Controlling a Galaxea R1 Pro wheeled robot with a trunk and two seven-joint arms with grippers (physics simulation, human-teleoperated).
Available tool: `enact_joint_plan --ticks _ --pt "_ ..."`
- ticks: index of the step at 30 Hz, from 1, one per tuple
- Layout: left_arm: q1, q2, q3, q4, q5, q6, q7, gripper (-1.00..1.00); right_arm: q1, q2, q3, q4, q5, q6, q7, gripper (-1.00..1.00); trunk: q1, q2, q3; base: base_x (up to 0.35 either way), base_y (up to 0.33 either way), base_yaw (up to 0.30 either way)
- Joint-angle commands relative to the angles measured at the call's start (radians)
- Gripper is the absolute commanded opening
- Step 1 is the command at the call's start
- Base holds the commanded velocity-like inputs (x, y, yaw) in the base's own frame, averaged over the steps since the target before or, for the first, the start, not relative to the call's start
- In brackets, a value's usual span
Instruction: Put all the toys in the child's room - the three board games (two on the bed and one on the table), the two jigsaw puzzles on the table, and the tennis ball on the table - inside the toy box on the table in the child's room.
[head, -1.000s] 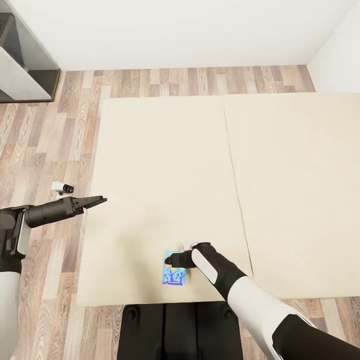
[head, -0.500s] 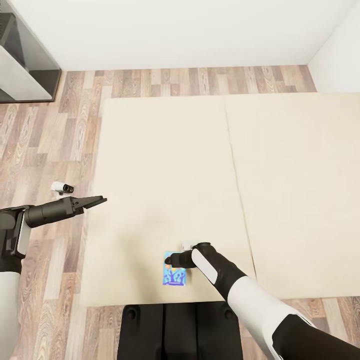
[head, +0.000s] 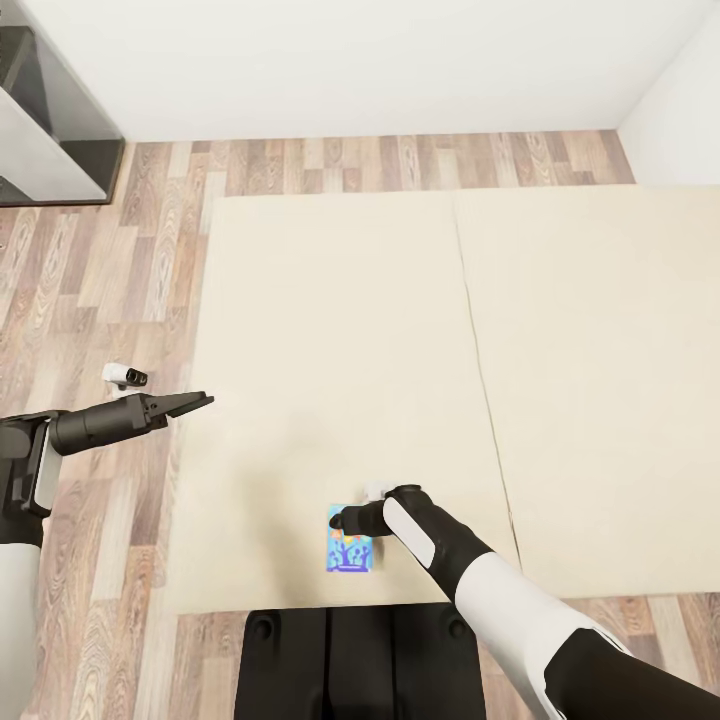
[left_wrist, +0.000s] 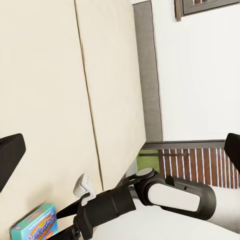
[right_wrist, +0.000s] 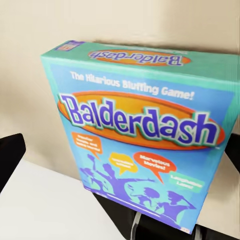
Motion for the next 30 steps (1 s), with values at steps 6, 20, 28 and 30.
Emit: enact_joint_plan --ticks 6,20,28,30 --pt "0.000 0.001 0.000 0.000 -0.001 0.011 -0.004 1.00 -0.001 0.000 0.003 -0.001 -0.011 0.002 -0.010 1.00 0.001 -0.002 -0.001 0.000 0.047 0.069" --pt "0.000 0.000 0.000 0.000 -0.001 0.011 -0.004 1.00 -0.001 0.000 0.003 -0.001 -0.011 0.001 -0.010 1.00 0.001 -0.002 -0.001 0.000 0.012 0.015" --pt "0.000 0.000 0.000 0.000 -0.001 0.011 -0.004 1.00 -0.001 0.000 0.003 -0.001 -0.011 0.000 -0.010 1.00 0.001 -0.002 -0.001 0.000 0.002 0.000" --pt "0.000 0.000 0.000 0.000 -0.001 0.011 -0.004 1.00 -0.001 0.000 0.003 -0.001 -0.011 0.000 -0.009 1.00 0.001 -0.002 -0.001 0.000 0.003 0.000"
